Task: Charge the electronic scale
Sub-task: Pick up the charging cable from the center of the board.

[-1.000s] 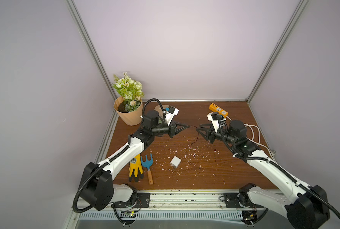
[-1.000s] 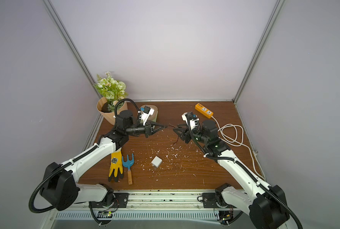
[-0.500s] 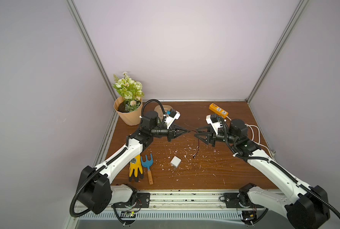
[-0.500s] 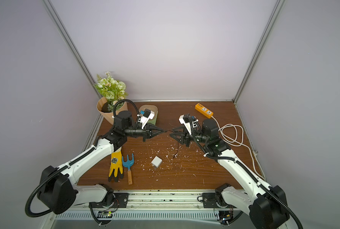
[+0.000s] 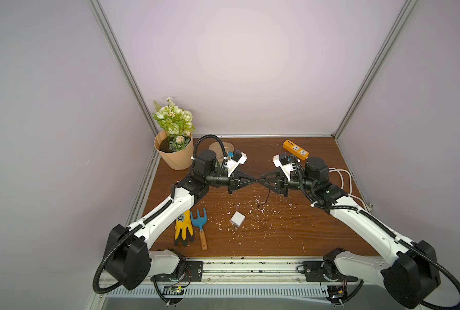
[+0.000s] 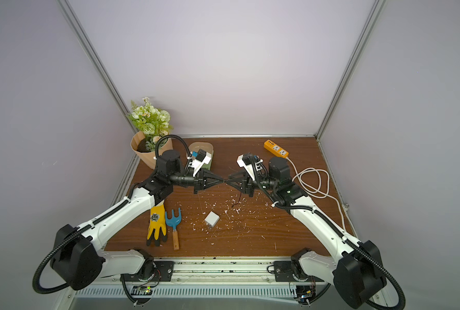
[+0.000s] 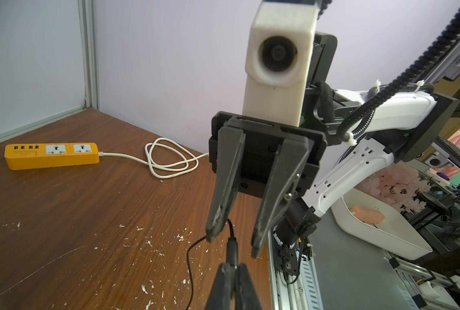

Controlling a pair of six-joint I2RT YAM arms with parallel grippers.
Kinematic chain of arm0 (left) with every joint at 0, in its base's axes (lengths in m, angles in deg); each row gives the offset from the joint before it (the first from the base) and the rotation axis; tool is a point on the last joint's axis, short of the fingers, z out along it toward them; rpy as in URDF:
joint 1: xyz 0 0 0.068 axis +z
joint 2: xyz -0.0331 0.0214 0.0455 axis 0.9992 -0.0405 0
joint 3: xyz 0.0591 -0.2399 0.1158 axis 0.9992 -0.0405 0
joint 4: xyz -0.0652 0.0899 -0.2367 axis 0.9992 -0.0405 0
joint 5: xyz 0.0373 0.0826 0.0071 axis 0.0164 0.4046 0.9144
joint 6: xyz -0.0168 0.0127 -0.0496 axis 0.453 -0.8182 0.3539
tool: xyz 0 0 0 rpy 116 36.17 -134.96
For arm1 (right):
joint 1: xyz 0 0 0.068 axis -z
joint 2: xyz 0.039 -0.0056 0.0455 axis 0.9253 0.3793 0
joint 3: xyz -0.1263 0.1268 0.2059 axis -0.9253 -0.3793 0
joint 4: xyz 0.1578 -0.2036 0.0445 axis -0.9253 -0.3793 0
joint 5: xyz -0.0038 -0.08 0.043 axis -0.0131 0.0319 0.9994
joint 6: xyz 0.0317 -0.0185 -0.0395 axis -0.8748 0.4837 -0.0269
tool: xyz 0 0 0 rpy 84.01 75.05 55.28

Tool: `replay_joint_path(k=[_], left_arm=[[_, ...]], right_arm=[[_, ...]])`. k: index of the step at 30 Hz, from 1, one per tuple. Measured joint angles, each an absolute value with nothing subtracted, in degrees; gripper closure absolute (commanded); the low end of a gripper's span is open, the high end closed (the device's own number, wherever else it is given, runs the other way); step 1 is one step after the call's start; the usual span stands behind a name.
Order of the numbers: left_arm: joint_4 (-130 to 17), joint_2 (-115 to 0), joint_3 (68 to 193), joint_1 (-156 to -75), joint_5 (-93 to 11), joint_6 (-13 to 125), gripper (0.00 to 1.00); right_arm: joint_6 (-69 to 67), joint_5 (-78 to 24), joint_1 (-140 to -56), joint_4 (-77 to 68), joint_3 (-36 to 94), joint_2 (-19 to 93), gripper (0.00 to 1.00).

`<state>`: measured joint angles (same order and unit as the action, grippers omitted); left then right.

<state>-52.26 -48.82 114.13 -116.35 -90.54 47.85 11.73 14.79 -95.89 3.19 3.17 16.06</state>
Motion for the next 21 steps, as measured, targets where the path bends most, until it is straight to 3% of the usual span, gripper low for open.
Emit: replay_joint_path(k=[15,16,19,21], left_arm=[[-52.7,-48.8,114.4,-116.5,-90.9,47.7,0.94],[-52.7,-48.8,114.4,-116.5,-90.9,47.7,0.91],[-52.7,-48.8,114.5,-116.5,-90.6,47.6,0.54],[-52.5,-48.8,114.6,-116.6,-89.8,47.9,0.38]], right_arm=[[14.5,15.9,-95.9,1.4,3.2,16.1,1.00],[14.7,15.9,-95.9,1.4,3.2,16.1,1.00],[14.8,16.0,-95.9,1.4,3.2,16.1,1.00],[14.9,15.8,-96.0,1.1,3.2,16.1,1.00]])
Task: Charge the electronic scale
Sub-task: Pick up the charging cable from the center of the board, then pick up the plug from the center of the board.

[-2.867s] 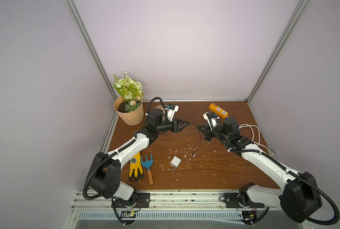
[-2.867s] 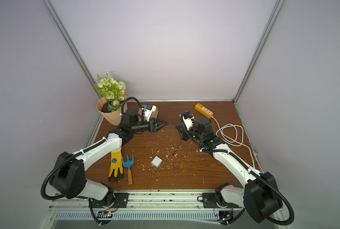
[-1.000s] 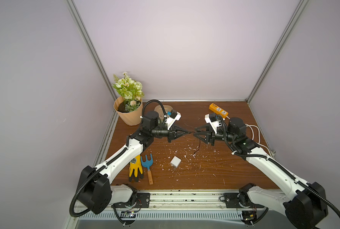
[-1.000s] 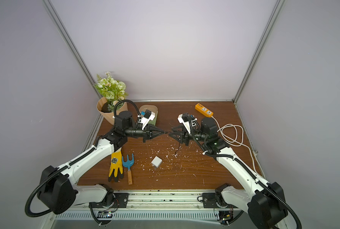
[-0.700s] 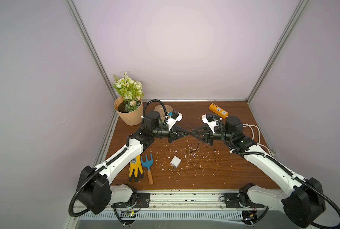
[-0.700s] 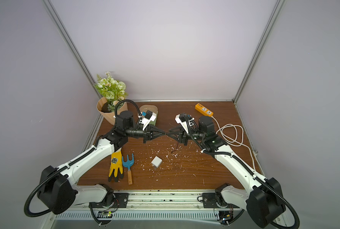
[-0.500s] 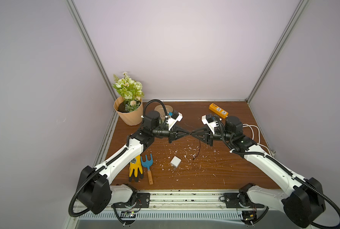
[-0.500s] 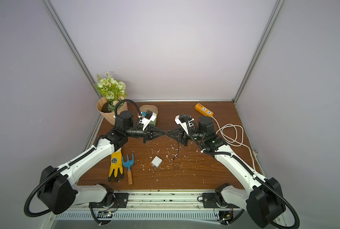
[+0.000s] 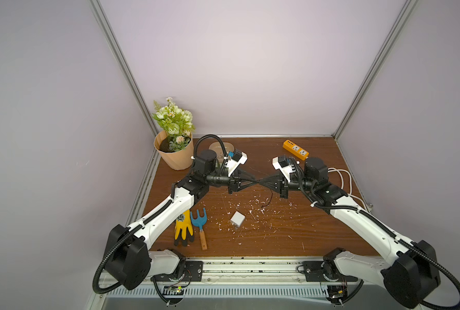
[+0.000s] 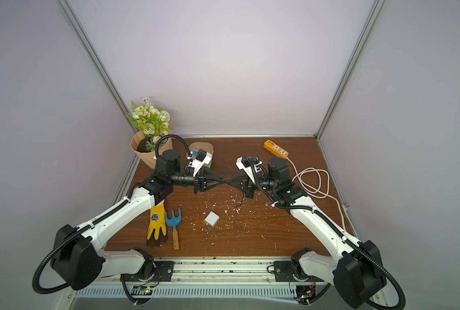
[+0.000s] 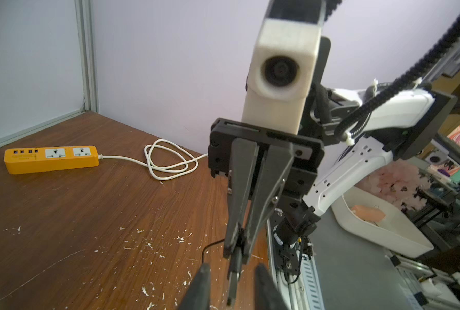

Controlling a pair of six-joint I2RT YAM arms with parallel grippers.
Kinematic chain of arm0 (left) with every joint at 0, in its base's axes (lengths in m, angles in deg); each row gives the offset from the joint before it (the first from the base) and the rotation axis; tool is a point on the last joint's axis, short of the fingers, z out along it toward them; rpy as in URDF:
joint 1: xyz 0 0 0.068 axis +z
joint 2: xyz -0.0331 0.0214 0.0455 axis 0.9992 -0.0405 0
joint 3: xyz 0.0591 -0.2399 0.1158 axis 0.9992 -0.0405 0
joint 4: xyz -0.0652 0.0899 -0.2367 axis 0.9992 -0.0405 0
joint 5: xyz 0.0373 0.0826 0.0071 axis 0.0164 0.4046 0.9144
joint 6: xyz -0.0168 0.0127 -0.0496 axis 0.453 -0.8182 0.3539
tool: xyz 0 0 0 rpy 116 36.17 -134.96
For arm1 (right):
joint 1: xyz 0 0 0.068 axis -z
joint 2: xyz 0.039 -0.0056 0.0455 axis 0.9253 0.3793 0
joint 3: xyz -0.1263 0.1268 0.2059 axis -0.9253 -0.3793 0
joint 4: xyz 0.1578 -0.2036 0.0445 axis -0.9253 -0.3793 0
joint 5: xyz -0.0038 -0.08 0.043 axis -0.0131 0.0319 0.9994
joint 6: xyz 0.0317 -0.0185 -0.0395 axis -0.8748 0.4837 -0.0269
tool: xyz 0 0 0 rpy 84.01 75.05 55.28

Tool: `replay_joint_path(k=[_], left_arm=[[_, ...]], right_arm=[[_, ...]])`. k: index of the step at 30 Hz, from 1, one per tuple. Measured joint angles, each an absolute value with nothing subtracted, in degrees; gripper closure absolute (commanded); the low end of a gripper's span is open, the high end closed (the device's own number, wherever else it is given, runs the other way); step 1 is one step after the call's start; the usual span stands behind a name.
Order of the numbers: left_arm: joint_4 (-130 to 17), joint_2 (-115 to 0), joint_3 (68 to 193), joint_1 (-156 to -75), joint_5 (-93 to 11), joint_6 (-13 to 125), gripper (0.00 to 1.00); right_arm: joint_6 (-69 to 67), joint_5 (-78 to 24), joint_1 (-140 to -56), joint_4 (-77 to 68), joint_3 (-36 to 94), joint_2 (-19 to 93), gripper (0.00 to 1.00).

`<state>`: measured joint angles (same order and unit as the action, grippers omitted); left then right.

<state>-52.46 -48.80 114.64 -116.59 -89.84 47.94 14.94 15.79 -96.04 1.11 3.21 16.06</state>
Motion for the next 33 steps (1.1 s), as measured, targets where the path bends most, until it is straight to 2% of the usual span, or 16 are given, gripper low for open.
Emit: replay_joint_path(k=[5,8,15,20,28,33], left_arm=[[-51.5,-46.6,113.8,-116.6,-82.5,50.3,0.19],[-50.0,-42.9,110.7,-116.6,-75.7,52.4,0.15],[-52.2,-40.5,104.3,-119.8,-56.5,54.1,0.11],[-58.8,-43.7,99.4,-128.2,-42.8,55.0,0.04],[-67.1,-44.9,93.4,-133.7,-31.3,58.5,0.01],[-69.5,-45.1,91.3,-133.9,-29.2,60.2,0.06]], right_arm=[[14.9,13.9,-95.6,0.8,3.1,16.1,1.00],[14.0,13.5,-93.7,1.4,2.3,16.0,1.00],[8.2,13.6,-85.5,2.6,0.7,16.1,1.00],[5.7,14.1,-81.9,2.8,0.7,17.6,1.00],[4.9,14.1,-81.8,2.1,0.7,19.1,1.00],[5.0,14.1,-81.8,1.6,0.7,19.4,1.00]])
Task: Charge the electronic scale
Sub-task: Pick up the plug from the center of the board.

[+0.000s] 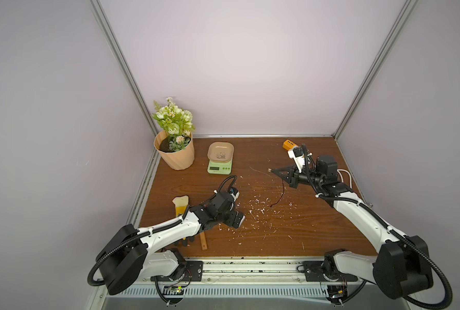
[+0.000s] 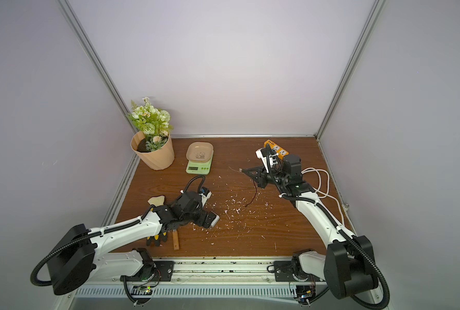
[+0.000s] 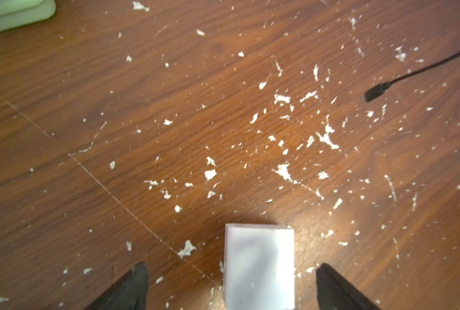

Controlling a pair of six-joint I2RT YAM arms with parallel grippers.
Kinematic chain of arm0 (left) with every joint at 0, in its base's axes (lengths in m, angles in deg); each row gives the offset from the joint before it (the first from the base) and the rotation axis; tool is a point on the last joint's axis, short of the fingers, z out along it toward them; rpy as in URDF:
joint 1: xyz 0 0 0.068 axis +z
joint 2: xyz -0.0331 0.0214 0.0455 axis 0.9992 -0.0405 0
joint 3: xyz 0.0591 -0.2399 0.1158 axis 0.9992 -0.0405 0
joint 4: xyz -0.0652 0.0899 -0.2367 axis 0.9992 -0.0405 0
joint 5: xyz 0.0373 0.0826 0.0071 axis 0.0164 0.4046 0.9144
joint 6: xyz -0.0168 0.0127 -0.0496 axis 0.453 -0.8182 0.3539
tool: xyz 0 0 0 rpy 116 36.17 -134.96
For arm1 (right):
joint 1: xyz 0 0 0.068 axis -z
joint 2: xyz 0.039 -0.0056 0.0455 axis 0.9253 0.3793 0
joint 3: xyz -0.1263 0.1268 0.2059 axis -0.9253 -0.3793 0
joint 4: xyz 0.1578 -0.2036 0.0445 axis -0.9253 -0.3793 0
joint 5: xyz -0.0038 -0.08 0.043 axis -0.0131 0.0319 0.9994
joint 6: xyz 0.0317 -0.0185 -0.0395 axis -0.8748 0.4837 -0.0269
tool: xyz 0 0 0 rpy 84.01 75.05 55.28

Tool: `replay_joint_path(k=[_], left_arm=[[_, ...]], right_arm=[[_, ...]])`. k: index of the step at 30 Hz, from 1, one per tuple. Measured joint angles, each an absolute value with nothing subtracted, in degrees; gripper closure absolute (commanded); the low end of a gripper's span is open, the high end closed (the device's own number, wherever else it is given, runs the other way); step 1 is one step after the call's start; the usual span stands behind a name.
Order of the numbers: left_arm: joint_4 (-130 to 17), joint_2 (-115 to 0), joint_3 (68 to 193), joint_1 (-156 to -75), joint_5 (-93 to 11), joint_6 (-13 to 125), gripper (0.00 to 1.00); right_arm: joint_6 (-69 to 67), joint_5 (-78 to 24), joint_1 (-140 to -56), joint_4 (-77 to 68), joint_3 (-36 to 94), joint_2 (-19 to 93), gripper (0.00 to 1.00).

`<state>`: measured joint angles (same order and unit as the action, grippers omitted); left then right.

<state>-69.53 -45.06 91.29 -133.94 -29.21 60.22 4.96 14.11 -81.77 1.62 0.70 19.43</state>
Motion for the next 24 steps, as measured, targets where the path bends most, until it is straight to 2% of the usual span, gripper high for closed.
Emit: replay_joint_path(k=[16,24], left_arm=[[-69.6,-54.7,92.8,-137.1,-29.6,60.2,0.21],[-69.6,-57.8,95.4,-137.4,-27.6,58.0,0.54]], right_arm=[[5.2,14.5,-81.8,0.2,0.7,20.9,1.00],[5.2,14.5,-82.0,0.0,0.7,20.9,1.00]])
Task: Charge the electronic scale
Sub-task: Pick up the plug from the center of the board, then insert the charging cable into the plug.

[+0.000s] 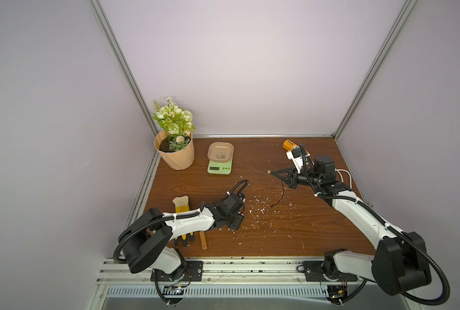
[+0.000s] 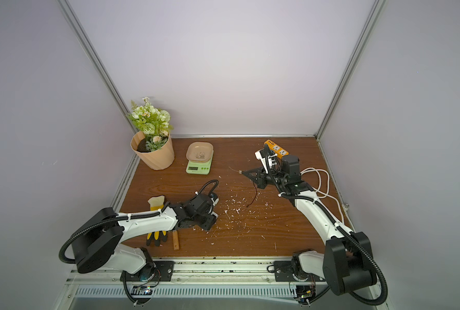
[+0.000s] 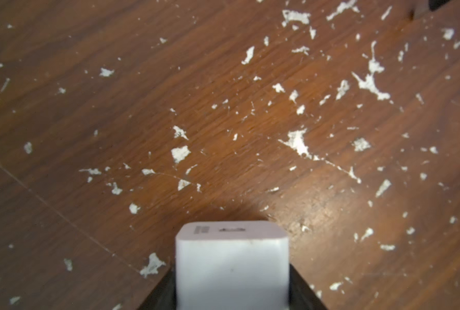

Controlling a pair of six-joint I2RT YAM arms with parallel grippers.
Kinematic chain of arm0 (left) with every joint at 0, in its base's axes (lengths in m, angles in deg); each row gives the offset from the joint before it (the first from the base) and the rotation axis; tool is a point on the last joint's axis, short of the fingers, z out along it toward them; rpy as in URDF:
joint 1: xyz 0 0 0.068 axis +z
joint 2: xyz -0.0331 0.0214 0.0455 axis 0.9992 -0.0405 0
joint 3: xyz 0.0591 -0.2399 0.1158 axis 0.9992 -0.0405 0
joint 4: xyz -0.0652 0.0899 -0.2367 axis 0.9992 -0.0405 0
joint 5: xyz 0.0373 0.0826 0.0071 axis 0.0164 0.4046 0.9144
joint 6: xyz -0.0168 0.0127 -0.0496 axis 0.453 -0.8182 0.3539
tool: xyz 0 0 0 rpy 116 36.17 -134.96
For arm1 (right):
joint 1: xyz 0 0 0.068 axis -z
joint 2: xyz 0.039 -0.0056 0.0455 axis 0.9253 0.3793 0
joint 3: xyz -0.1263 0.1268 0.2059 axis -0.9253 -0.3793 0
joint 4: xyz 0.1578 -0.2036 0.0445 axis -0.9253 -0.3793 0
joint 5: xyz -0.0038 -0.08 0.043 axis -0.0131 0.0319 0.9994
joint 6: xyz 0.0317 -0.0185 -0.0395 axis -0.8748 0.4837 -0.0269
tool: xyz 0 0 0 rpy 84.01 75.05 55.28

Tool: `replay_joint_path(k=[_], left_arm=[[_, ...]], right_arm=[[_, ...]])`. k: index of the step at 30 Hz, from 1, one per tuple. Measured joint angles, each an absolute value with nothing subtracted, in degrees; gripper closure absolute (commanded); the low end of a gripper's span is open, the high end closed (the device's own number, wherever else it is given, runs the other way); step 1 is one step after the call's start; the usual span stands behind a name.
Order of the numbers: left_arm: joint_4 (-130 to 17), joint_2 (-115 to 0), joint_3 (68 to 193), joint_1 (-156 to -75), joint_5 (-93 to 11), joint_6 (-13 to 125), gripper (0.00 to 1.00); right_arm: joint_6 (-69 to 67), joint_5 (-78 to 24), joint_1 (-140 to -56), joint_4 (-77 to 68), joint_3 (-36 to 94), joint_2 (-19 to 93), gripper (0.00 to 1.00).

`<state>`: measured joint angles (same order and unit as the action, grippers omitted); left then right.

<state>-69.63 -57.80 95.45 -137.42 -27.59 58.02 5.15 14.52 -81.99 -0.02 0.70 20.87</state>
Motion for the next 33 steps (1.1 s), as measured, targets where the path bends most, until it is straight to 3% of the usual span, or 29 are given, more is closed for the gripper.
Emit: replay_joint_path(k=[10,15,23,33], left_arm=[[-64.4,-52.4,97.0,-137.5,-23.6,48.1,0.67],[-54.9,-44.2,96.1,-137.5,-23.5,39.0,0.65],[-38.8,-34.8,87.3,-133.9,-30.3,23.4,0.69],[-31.1,-31.2,82.4,-132.2,-38.1,8.5,0.69]], right_arm=[[4.7,13.6,-86.2,-4.6,4.5,20.9,1.00],[3.3,12.4,-87.6,-7.1,7.6,20.8,1.00],[2.6,11.0,-91.4,-12.9,8.3,19.3,1.00],[4.0,9.7,-96.7,-17.3,8.5,17.5,1.00]])
